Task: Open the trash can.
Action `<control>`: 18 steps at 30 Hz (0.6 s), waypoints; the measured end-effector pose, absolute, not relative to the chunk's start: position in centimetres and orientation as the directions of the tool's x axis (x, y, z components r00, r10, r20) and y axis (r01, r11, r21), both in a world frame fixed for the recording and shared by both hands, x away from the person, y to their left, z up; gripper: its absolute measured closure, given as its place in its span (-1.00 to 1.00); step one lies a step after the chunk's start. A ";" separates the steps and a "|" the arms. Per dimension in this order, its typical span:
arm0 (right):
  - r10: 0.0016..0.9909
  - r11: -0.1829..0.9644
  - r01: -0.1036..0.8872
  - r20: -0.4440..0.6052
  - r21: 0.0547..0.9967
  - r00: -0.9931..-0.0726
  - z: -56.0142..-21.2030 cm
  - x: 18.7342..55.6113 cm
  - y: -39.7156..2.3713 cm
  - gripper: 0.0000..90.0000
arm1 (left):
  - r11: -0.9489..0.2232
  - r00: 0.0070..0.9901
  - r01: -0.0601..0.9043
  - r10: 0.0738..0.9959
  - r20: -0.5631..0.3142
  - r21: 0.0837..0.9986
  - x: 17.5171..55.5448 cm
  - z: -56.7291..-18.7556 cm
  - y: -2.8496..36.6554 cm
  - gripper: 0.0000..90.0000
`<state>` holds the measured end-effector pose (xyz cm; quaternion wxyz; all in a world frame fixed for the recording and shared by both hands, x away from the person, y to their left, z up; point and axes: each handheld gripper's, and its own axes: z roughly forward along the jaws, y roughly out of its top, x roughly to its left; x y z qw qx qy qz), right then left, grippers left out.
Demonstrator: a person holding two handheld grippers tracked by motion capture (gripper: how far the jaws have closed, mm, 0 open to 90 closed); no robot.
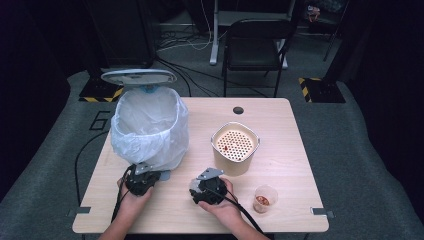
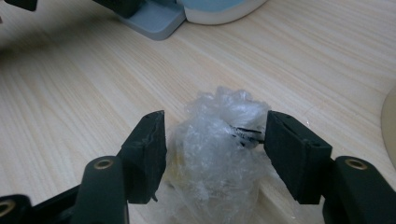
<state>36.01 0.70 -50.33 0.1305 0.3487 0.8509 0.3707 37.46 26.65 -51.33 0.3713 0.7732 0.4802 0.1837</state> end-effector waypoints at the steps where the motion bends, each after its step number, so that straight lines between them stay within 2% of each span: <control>1: 0.687 0.491 0.496 0.032 0.716 -0.726 -50.6 36.0 0.7 -0.13 | -0.263 0.471 0.606 0.879 -0.073 0.751 37.5 -51.3 26.6 1.00; 10: 0.693 0.505 0.505 0.021 0.700 -0.721 -51.3 35.8 1.2 -0.04 | -0.264 0.469 0.607 0.880 -0.070 0.750 37.5 -51.3 26.6 1.00; 18: 0.686 0.510 0.497 0.016 0.701 -0.727 -51.3 35.6 1.3 0.23 | -0.261 0.469 0.607 0.880 -0.072 0.751 37.4 -51.3 26.6 1.00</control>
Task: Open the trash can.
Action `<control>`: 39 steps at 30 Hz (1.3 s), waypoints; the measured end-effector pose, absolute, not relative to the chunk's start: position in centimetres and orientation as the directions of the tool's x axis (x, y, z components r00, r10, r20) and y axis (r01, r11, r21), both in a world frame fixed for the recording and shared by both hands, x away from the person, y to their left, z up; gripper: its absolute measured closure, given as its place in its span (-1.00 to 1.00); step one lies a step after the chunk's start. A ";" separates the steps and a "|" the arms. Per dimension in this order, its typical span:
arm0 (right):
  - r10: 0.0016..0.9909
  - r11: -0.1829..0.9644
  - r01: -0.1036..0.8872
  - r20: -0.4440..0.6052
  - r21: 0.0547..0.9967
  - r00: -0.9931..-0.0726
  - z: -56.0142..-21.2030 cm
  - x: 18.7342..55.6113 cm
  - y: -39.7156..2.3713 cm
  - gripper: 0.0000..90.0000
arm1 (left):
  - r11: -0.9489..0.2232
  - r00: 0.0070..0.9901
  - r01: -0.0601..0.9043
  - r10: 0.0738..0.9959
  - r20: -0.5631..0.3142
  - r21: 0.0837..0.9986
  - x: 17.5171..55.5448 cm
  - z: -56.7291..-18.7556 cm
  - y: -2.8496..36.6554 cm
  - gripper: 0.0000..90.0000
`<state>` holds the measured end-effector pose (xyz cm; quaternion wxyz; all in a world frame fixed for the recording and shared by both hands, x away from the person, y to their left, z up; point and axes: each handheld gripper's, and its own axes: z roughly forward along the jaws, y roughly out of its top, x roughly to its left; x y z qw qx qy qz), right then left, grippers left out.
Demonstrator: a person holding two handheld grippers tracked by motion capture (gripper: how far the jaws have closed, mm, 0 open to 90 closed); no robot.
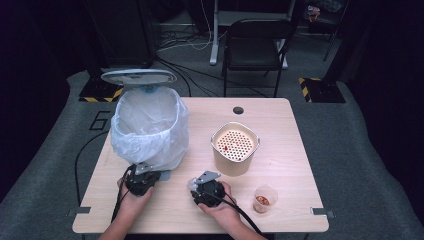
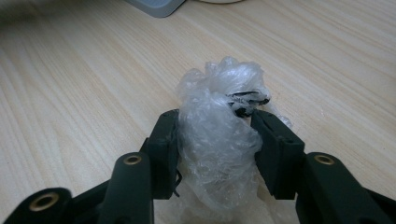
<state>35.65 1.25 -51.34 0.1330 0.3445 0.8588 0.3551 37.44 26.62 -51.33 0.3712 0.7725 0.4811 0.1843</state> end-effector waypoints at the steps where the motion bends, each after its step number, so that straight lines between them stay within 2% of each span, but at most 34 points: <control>1: 0.690 0.501 0.505 0.028 0.703 -0.724 -51.3 35.6 1.3 0.26 | -0.260 0.468 0.607 0.880 -0.074 0.751 37.4 -51.3 26.6 1.00; 9: 0.667 0.501 0.478 0.030 0.721 -0.745 -50.2 35.5 1.0 0.30 | -0.259 0.467 0.607 0.881 -0.074 0.751 37.4 -51.3 26.6 1.00; 14: 0.659 0.472 0.486 0.072 0.736 -0.749 -48.4 35.2 1.0 0.30 | -0.257 0.466 0.606 0.881 -0.075 0.752 37.4 -51.3 26.6 1.00; 19: 0.642 0.465 0.458 0.068 0.758 -0.764 -46.9 35.1 1.2 0.30 | -0.246 0.462 0.605 0.883 -0.082 0.757 37.4 -51.4 26.5 1.00; 21: 0.640 0.450 0.448 0.071 0.773 -0.765 -45.7 34.9 1.3 0.30 | -0.329 0.511 0.600 0.859 -0.033 0.729 37.5 -51.1 27.0 1.00; 23: 0.641 0.437 0.447 0.079 0.780 -0.764 -45.0 34.8 1.3 0.30 | -0.316 0.500 0.603 0.865 -0.038 0.733 37.5 -51.2 26.9 1.00; 24: 0.635 0.441 0.436 0.070 0.785 -0.769 -44.7 34.8 1.2 0.29 | -0.250 0.462 0.606 0.883 -0.079 0.755 37.4 -51.4 26.5 1.00; 25: 0.633 0.437 0.423 0.063 0.794 -0.772 -43.9 34.7 1.1 0.29 | -0.249 0.464 0.604 0.882 -0.080 0.757 37.4 -51.4 26.5 1.00; 26: 0.635 0.434 0.425 0.065 0.794 -0.770 -43.7 34.6 1.1 0.29 | -0.314 0.498 0.603 0.866 -0.038 0.733 37.5 -51.2 26.9 1.00; 28: 0.632 0.437 0.418 0.059 0.797 -0.773 -43.3 34.6 1.0 0.29 | -0.298 0.488 0.606 0.871 -0.049 0.738 37.4 -51.2 26.8 1.00; 29: 0.633 0.433 0.421 0.064 0.797 -0.772 -43.0 34.5 0.9 0.29 | -0.242 0.459 0.605 0.885 -0.084 0.758 37.4 -51.4 26.4 1.00; 31: 0.632 0.433 0.421 0.065 0.797 -0.772 -42.4 34.5 0.8 0.29 | -0.313 0.505 0.595 0.862 -0.041 0.740 37.5 -51.2 26.9 1.00; 36: 0.624 0.432 0.406 0.058 0.805 -0.779 -40.9 34.6 0.6 0.29 | -0.255 0.465 0.606 0.882 -0.076 0.753 37.4 -51.4 26.6 1.00; 39: 0.615 0.428 0.398 0.060 0.811 -0.786 -40.0 34.9 0.5 0.29 | -0.258 0.469 0.608 0.880 -0.077 0.751 37.5 -51.3 26.6 1.00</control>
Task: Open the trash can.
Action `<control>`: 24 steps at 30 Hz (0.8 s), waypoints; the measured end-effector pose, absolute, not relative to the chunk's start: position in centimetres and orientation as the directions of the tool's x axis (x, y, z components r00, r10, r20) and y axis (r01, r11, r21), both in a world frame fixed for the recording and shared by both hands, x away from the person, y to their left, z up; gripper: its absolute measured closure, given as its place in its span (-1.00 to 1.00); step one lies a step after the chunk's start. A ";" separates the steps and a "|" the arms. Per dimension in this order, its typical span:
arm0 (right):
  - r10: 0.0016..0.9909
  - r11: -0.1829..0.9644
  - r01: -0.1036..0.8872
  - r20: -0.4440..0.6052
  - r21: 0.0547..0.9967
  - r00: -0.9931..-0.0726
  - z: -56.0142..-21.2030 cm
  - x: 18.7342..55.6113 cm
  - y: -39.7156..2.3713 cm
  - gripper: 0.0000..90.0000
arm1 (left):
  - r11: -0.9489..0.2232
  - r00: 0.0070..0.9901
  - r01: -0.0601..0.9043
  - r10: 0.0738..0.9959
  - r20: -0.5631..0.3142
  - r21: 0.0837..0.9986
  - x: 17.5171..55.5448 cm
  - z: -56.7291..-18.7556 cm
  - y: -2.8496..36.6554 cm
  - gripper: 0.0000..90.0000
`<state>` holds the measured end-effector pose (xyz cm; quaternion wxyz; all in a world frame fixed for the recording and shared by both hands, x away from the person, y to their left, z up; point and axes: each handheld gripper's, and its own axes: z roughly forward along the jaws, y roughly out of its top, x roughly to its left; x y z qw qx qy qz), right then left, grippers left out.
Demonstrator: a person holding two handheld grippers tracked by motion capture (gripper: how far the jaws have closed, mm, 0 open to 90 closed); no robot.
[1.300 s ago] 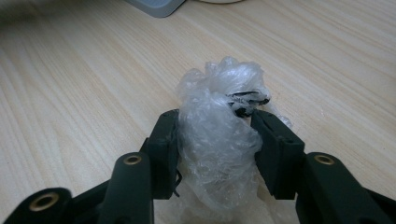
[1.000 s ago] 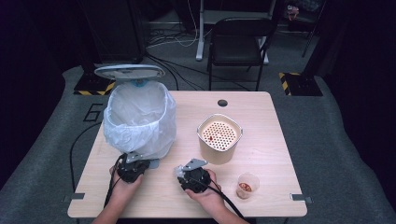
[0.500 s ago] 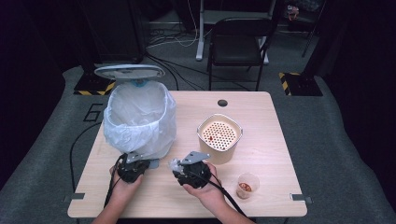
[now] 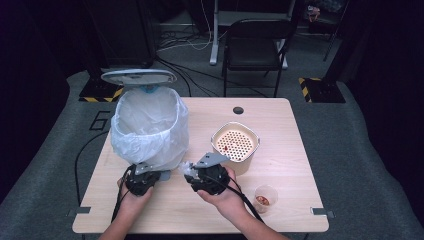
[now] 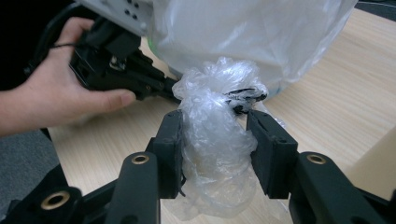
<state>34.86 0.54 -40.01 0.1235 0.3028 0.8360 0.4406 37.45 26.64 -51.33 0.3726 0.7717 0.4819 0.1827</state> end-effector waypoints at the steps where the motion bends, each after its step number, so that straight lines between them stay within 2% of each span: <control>1: 0.613 0.430 0.392 0.056 0.813 -0.788 -39.8 34.9 0.5 0.29 | -0.254 0.466 0.606 0.881 -0.078 0.754 37.5 -51.4 26.6 1.00; 24: 0.620 0.391 0.376 0.061 0.840 -0.782 -35.5 36.7 1.0 0.29 | -0.250 0.463 0.606 0.883 -0.080 0.755 37.4 -51.4 26.6 1.00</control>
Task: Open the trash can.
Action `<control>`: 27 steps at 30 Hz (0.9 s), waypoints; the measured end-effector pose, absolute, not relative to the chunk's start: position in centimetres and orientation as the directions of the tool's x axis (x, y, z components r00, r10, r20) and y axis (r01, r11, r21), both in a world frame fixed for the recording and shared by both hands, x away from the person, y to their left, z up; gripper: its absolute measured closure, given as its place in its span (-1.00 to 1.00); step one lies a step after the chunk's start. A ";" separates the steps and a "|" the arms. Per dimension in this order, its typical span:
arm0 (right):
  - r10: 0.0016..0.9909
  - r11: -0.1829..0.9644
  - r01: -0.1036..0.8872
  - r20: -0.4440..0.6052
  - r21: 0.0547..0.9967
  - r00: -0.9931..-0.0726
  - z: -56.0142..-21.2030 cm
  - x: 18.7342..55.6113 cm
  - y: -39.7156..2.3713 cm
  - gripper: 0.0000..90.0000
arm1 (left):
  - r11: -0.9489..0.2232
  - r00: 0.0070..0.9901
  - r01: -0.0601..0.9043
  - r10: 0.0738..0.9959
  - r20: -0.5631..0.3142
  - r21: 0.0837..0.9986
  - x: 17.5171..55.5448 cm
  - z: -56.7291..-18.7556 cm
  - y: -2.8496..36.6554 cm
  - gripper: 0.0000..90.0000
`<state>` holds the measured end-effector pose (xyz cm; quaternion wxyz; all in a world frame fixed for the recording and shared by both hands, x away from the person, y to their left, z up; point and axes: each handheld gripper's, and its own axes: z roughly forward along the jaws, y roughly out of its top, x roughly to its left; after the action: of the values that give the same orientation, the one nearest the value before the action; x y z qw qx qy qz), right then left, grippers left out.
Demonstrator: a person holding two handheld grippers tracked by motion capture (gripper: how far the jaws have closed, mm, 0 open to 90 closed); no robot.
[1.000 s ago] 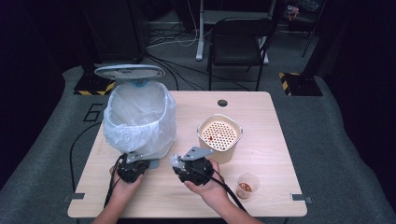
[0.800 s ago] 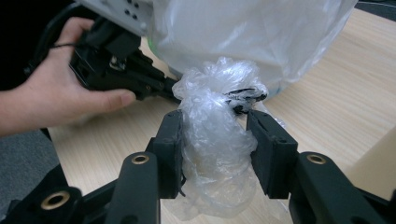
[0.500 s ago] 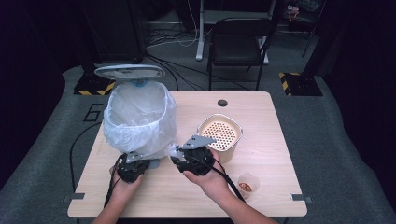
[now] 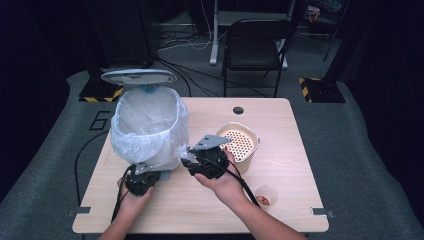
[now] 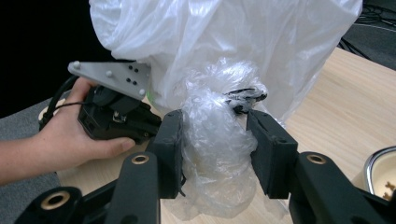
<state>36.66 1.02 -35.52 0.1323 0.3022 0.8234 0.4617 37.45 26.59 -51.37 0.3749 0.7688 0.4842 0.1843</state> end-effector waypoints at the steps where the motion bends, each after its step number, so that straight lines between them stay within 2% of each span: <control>1: 0.621 0.390 0.375 0.060 0.841 -0.781 -35.3 36.7 1.0 0.29 | -0.252 0.465 0.607 0.882 -0.079 0.753 37.4 -51.4 26.6 1.00; 11: 0.609 0.379 0.330 0.036 0.865 -0.792 -32.3 37.3 2.3 0.29 | -0.254 0.474 0.600 0.877 -0.081 0.759 37.5 -51.3 26.7 1.00; 27: 0.626 0.353 0.317 0.030 0.880 -0.779 -29.4 39.0 2.6 0.29 | -0.287 0.490 0.606 0.870 -0.064 0.742 37.5 -51.2 27.0 1.00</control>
<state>38.98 2.60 -29.36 0.1580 0.2922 0.8071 0.4881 37.54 26.96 -51.22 0.3659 0.7816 0.4719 0.1802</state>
